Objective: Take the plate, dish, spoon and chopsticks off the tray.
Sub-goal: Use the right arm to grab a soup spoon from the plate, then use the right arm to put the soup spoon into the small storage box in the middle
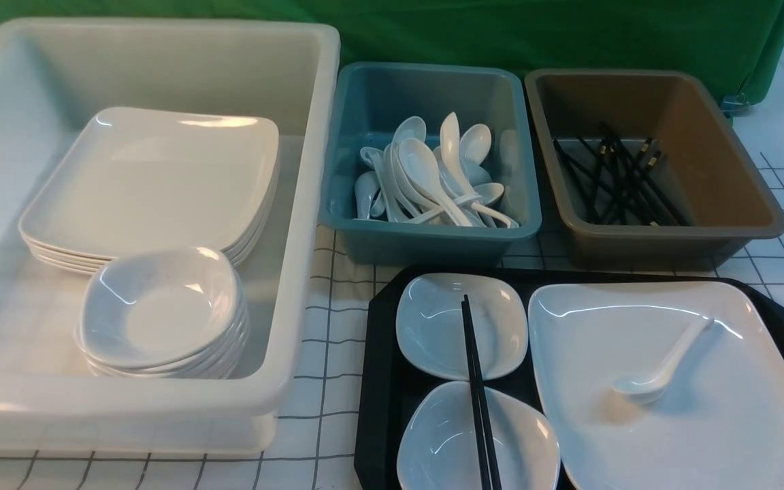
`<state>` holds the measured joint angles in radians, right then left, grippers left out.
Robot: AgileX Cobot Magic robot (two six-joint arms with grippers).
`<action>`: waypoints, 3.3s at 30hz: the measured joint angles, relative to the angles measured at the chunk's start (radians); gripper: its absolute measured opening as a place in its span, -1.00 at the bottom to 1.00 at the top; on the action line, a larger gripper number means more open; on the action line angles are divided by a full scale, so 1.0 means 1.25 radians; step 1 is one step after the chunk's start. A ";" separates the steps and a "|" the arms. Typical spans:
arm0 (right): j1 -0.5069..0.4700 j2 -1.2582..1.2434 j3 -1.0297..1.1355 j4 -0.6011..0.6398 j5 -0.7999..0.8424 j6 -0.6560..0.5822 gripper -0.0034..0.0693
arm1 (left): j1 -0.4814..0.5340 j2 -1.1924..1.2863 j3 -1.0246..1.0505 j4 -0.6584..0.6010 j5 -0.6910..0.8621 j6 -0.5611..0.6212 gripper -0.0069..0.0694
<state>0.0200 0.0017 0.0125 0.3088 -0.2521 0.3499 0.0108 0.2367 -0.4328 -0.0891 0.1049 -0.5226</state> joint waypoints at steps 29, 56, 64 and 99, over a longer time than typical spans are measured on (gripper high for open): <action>0.146 0.753 -0.616 -0.070 0.799 -0.416 -0.89 | -0.372 0.865 -0.570 -0.065 0.533 0.494 -0.83; 0.072 1.409 -0.864 -0.145 0.736 -0.280 0.47 | -0.706 1.194 -0.806 -0.053 0.534 0.604 -0.82; 0.072 1.454 -0.866 -0.149 0.721 -0.280 0.43 | -0.706 1.195 -0.806 -0.050 0.405 0.583 -0.82; 0.210 1.490 -1.366 0.278 0.740 -0.587 -0.73 | -0.421 1.063 -0.806 -0.063 0.629 0.375 -0.82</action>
<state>0.2825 1.8641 -1.6953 0.6560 0.6728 -0.3837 -0.5156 1.5660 -1.4402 -0.1681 0.8910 -0.0542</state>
